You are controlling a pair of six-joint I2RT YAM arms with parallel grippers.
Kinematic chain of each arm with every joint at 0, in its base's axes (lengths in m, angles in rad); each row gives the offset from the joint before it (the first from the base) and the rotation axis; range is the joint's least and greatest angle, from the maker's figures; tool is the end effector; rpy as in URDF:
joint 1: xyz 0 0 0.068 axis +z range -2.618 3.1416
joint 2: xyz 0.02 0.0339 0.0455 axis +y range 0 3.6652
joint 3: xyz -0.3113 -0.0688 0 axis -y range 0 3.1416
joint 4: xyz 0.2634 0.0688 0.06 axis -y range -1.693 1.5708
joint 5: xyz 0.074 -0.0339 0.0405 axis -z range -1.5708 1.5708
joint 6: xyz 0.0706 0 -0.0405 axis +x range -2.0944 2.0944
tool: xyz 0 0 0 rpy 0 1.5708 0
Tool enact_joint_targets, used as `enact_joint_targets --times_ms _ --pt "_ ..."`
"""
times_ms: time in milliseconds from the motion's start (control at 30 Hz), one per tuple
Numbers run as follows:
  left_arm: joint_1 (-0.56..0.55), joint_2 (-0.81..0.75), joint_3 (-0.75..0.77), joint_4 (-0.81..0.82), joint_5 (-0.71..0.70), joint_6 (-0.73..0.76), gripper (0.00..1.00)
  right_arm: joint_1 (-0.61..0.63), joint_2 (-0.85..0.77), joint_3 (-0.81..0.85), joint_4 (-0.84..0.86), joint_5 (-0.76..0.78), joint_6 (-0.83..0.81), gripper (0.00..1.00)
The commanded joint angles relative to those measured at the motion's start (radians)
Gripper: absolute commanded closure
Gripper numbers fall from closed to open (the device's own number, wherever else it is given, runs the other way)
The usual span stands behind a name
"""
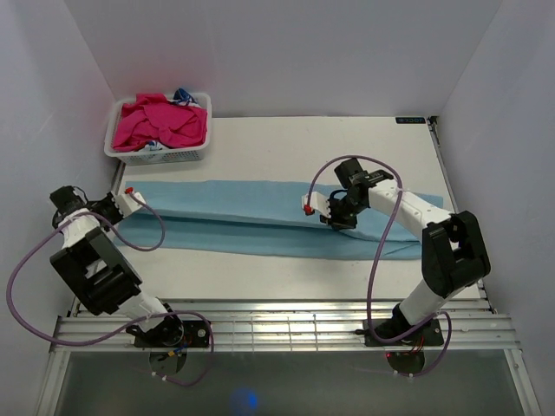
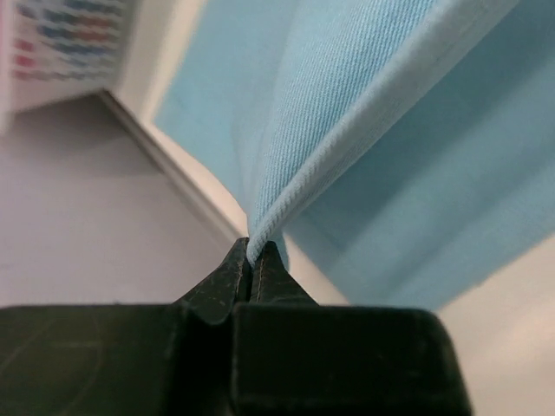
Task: Fold and stack the trousers
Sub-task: Fold the trousers
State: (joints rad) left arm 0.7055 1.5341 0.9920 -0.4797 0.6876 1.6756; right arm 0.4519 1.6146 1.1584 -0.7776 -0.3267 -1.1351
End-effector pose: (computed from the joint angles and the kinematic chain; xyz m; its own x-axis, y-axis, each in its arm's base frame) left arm 0.2820 0.1813 0.2304 -0.1796 0.8565 -0.4839 0.6719 0.4661 0.5756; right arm 0.2988 0.1702 0.2294 0.1032 -0.9044 -0.4141 -0.9845 -0.0336 -0.1719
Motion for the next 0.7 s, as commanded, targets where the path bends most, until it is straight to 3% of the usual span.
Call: enact_joint_targets --times_ms 0,233,467,500,533,567,600,633,667 --pt "0.057 0.076 -0.070 0.130 -0.129 0.087 1.00 0.039 0.010 -0.100 -0.086 0.055 0.000 0.92" --pt "0.100 0.218 -0.072 0.126 -0.220 0.084 1.00 0.119 0.096 -0.146 -0.028 0.069 0.055 0.92" --pt "0.120 0.175 0.000 0.011 -0.136 0.084 1.00 0.120 0.048 -0.131 -0.067 0.083 0.052 0.92" --pt "0.121 0.160 0.046 -0.029 -0.084 0.090 0.91 0.120 0.028 -0.114 -0.086 0.081 0.061 0.81" --pt "0.135 0.144 0.080 -0.143 -0.039 0.101 0.63 0.120 0.012 -0.094 -0.109 0.074 0.066 0.71" --pt "0.146 0.126 0.120 -0.210 0.017 0.108 0.47 0.120 -0.007 -0.076 -0.127 0.069 0.077 0.56" --pt "0.155 0.095 0.161 -0.270 0.079 0.116 0.23 0.117 -0.034 -0.053 -0.143 0.063 0.086 0.36" --pt "0.157 0.083 0.245 -0.406 0.163 0.142 0.03 0.110 -0.101 -0.046 -0.146 0.057 0.095 0.31" --pt "0.155 0.069 0.285 -0.492 0.200 0.179 0.02 0.104 -0.135 -0.042 -0.149 0.052 0.106 0.28"
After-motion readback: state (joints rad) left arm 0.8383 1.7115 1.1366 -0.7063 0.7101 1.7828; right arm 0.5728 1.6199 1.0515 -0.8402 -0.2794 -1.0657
